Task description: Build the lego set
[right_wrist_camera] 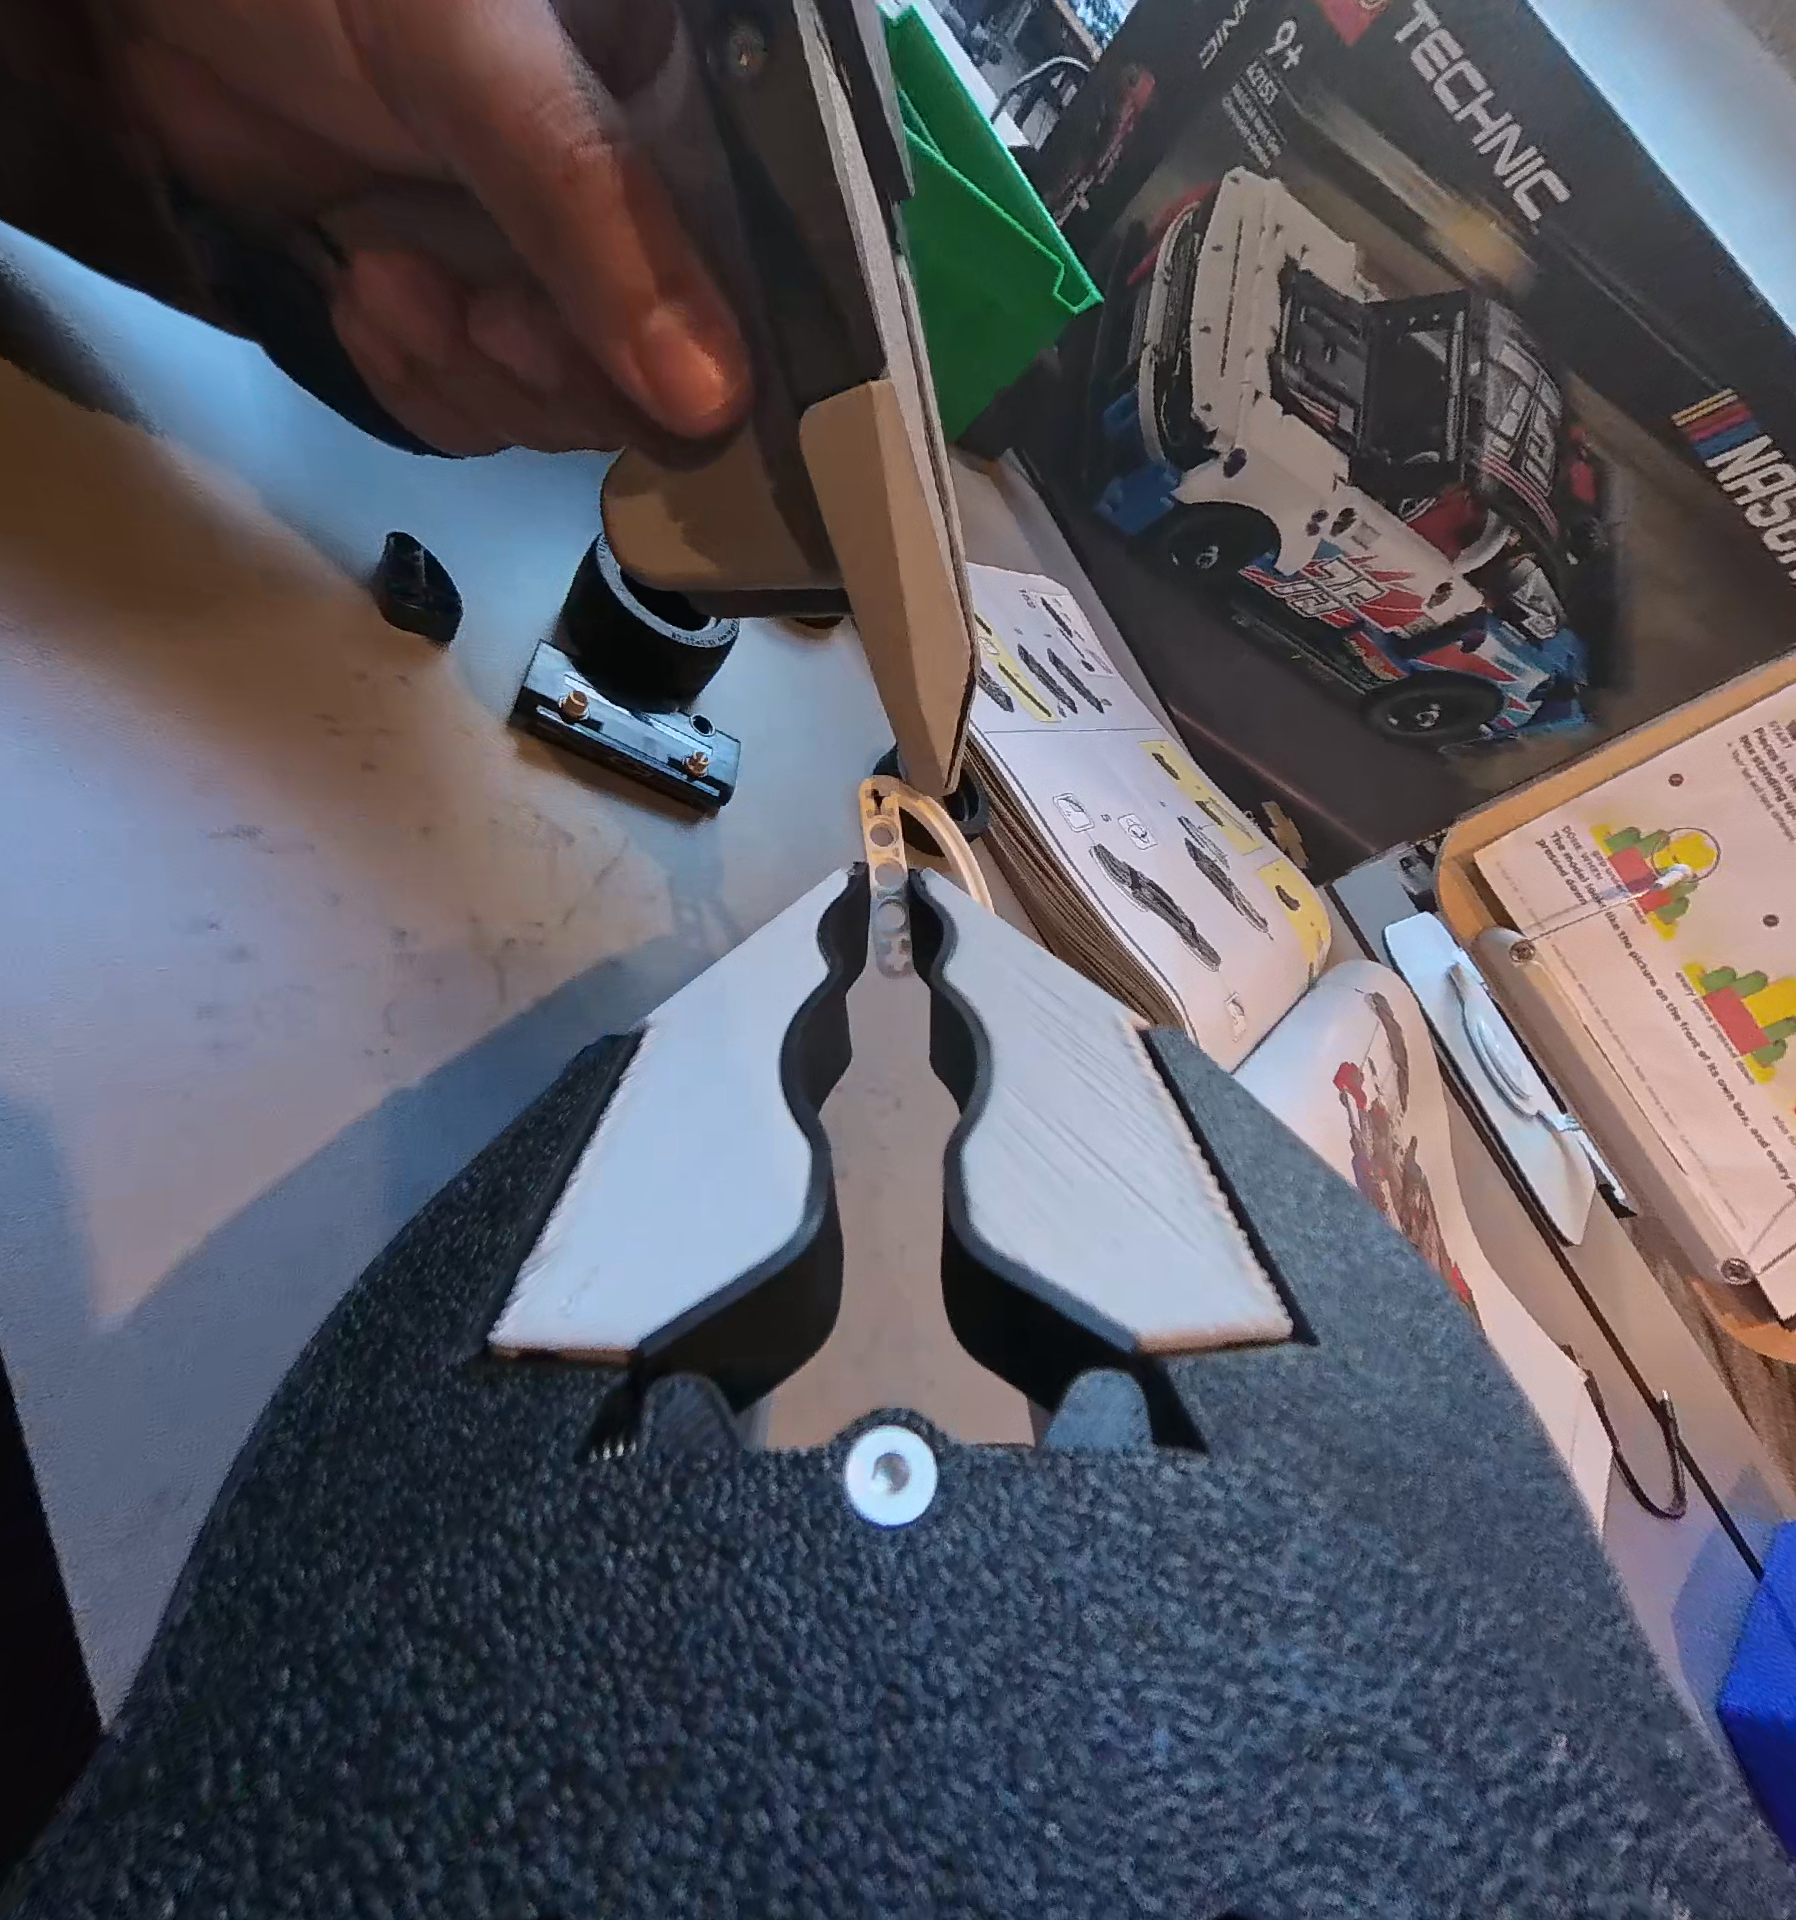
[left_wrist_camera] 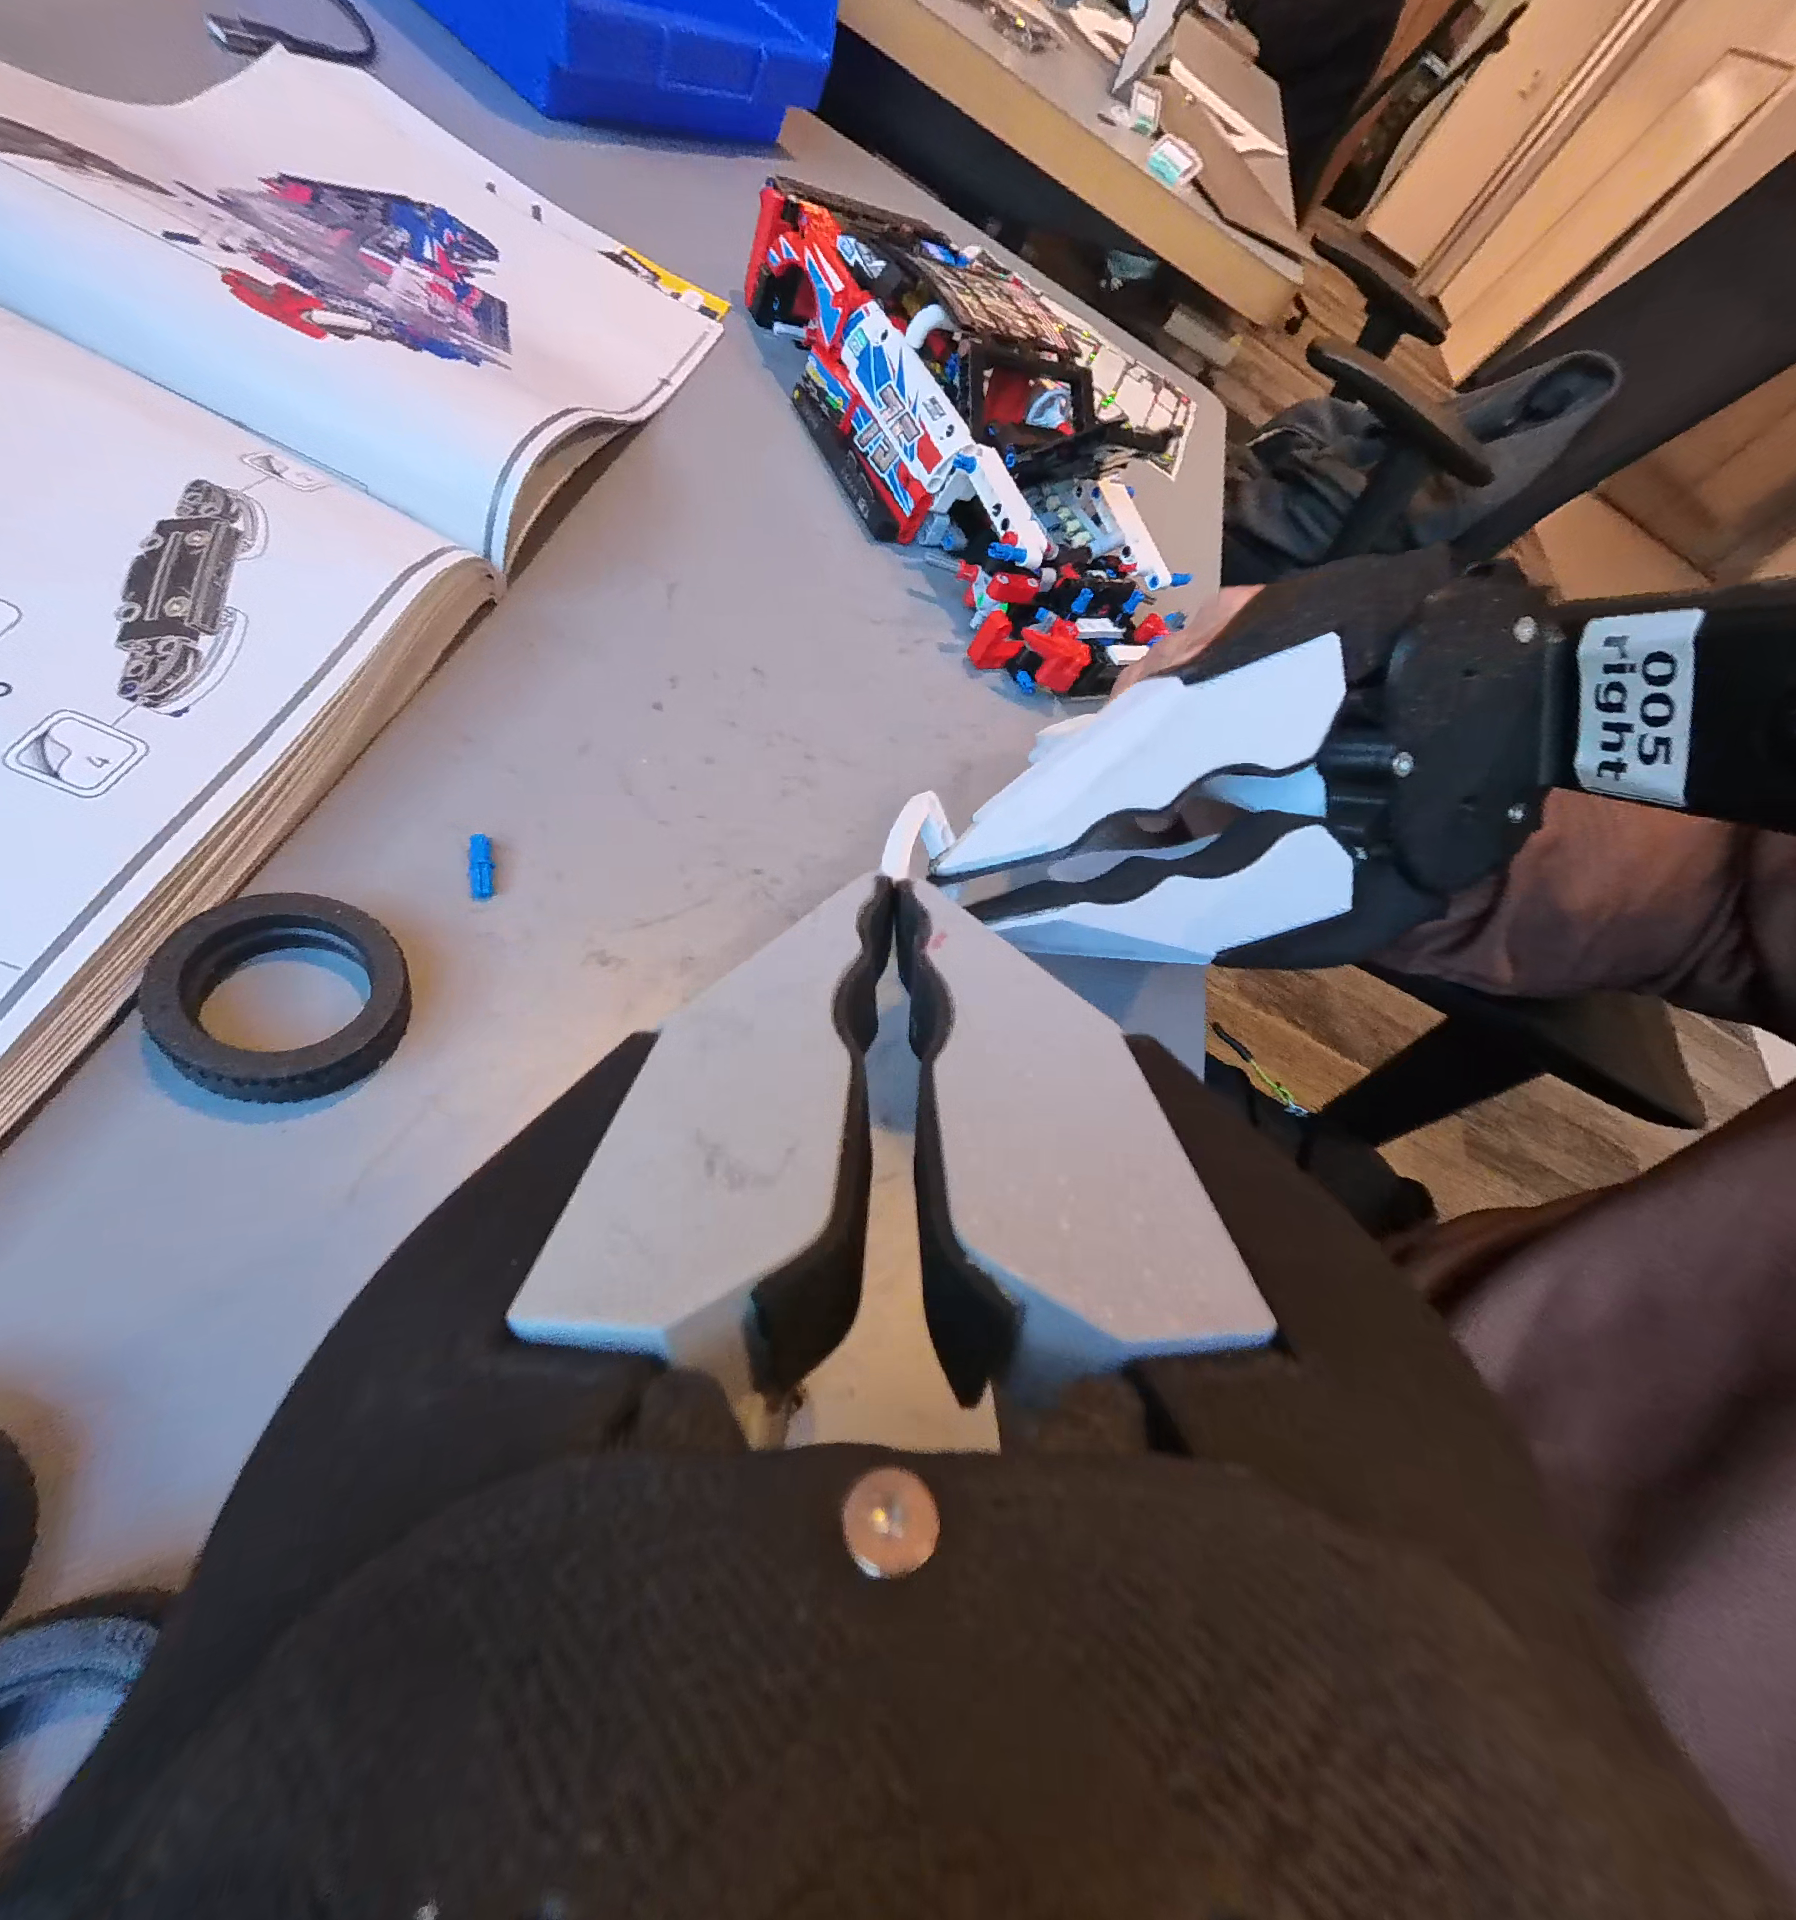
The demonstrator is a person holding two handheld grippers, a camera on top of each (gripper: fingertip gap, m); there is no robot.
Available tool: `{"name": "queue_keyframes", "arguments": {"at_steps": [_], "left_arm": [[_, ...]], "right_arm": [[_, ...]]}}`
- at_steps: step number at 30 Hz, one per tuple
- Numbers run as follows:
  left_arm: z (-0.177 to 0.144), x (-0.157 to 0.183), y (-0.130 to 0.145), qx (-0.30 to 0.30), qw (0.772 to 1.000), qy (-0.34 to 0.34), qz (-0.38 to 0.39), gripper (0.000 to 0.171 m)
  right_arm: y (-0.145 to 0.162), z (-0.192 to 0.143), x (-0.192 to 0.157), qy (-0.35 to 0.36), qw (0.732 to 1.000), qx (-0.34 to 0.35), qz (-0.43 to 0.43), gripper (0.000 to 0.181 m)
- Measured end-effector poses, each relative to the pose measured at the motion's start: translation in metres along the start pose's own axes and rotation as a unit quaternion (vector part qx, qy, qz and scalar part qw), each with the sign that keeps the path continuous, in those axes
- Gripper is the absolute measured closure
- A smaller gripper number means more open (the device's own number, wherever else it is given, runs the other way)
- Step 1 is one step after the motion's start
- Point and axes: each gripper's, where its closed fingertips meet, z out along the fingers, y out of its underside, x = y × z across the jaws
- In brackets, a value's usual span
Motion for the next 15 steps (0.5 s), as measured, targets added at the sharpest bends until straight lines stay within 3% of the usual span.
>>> {"name": "queue_keyframes", "arguments": {"at_steps": [4,8,13,15], "left_arm": [[-0.006,-0.004,-0.006,0.024,1.0,-0.016,0.003,0.171],[-0.012,-0.007,-0.009,0.034,0.999,-0.017,-0.003,0.171],[-0.013,-0.005,-0.008,0.043,0.999,-0.006,-0.028,0.171],[-0.011,-0.005,-0.006,0.04,0.999,-0.006,-0.026,0.171]], "right_arm": [[-0.003,-0.003,0.006,0.007,1.0,0.012,0.024,0.174],[0.0,-0.012,0.028,0.011,0.993,0.031,0.116,0.174],[0.008,-0.012,0.027,-0.064,0.97,0.035,0.231,0.16],[0.012,-0.012,0.028,-0.058,0.971,0.031,0.229,0.177]]}}
